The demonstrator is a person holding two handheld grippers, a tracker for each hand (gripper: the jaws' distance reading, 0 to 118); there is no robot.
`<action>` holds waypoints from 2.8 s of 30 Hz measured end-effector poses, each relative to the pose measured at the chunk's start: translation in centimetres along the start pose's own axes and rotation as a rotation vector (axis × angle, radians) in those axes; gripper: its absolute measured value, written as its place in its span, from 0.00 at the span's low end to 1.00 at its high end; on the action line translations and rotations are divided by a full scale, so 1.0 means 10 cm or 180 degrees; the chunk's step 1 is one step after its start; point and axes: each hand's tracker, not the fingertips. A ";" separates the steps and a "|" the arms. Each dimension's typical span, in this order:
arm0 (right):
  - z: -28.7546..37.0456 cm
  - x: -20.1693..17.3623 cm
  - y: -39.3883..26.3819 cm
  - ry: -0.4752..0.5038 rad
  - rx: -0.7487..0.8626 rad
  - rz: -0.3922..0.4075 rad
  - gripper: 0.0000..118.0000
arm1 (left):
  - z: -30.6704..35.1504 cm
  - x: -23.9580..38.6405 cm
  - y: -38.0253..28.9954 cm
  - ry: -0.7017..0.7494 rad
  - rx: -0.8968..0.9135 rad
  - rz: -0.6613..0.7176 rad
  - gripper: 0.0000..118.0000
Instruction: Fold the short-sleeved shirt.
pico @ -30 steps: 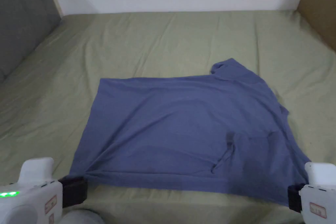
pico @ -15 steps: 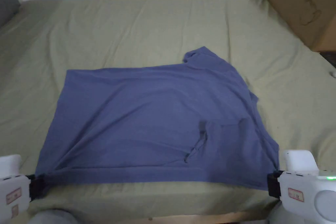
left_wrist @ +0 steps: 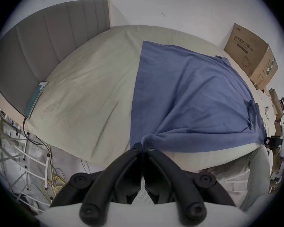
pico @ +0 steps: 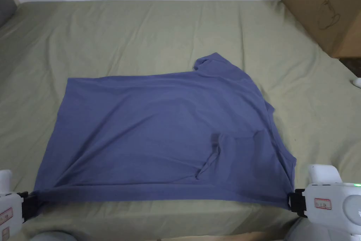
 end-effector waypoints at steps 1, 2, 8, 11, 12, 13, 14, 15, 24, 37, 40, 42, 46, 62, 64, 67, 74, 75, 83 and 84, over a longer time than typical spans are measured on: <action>0.05 0.00 0.01 0.0060 0.0018 -0.0078 0.03 | 0.01 0.00 0.00 -0.0001 0.0001 -0.0013 0.00; 0.09 -0.03 0.01 0.0094 0.0036 -0.0144 0.03 | 0.02 0.00 0.01 0.0003 0.0002 -0.0026 0.00; 0.16 0.04 0.23 0.0230 0.0133 -0.0278 0.04 | 0.09 0.07 0.21 0.0033 0.0044 -0.0129 0.01; 0.23 0.01 0.46 0.0303 0.0261 -0.0346 0.03 | 0.09 0.06 0.40 0.0018 0.0110 -0.0159 0.00; 0.24 0.00 0.55 0.0302 0.0284 -0.0345 0.04 | 0.08 0.09 0.49 0.0012 0.0124 -0.0173 0.00; 0.25 -0.01 0.65 0.0325 0.0305 -0.0328 0.03 | 0.07 0.10 0.58 0.0017 0.0141 -0.0173 0.00; 0.25 -0.03 0.74 0.0324 0.0346 -0.0319 0.04 | 0.06 0.11 0.66 0.0008 0.0153 -0.0195 0.00; 0.25 -0.04 0.86 0.0332 0.0364 -0.0316 0.03 | 0.04 0.13 0.76 0.0018 0.0206 -0.0275 0.00; -0.41 -0.10 1.57 0.0082 0.0202 -0.0379 0.04 | -0.64 0.42 1.31 0.0279 0.0054 -0.1025 0.28; 0.07 -0.39 1.15 0.0032 0.0495 0.0038 0.00 | -0.10 0.06 0.88 -0.0081 0.0131 0.0040 0.00; 0.07 -0.45 0.94 0.0114 0.0431 0.0066 0.00 | -0.06 0.08 0.58 -0.0132 0.0127 0.0110 0.00; 0.02 -0.45 0.85 0.0148 0.0375 0.0041 0.00 | -0.13 0.04 0.48 -0.0204 0.0014 0.0286 0.00; -0.02 -0.43 0.72 0.0184 0.0310 -0.0054 0.00 | -0.27 -0.01 0.56 -0.0140 0.0007 0.0410 0.65; -0.10 -0.19 0.73 0.0106 0.0346 -0.0354 0.71 | -0.68 0.18 0.66 0.0100 -0.0199 0.0222 0.07; -0.22 -0.13 0.92 0.0004 0.0300 -0.0525 0.71 | -0.65 0.16 0.68 0.0079 -0.0197 0.0239 0.07; -0.49 -0.07 1.07 -0.0039 0.0228 -0.0546 0.64 | -0.62 0.11 0.70 0.0004 -0.0200 0.0326 0.07; -0.63 -0.21 1.04 0.0134 0.0136 -0.0687 0.09 | -0.58 0.14 0.74 0.0006 -0.0211 0.0270 0.07; -0.59 -0.25 1.06 0.0044 0.0163 -0.0552 0.09 | -0.55 0.14 0.76 0.0025 -0.0194 0.0240 0.07; 0.09 -0.11 1.03 -0.0020 0.0473 -0.0416 0.09 | -0.20 0.08 0.85 -0.0043 -0.0020 0.0141 0.07; 0.15 -0.11 0.99 -0.0136 0.0471 -0.0299 0.09 | -0.16 0.07 0.82 -0.0021 -0.0027 0.0105 0.07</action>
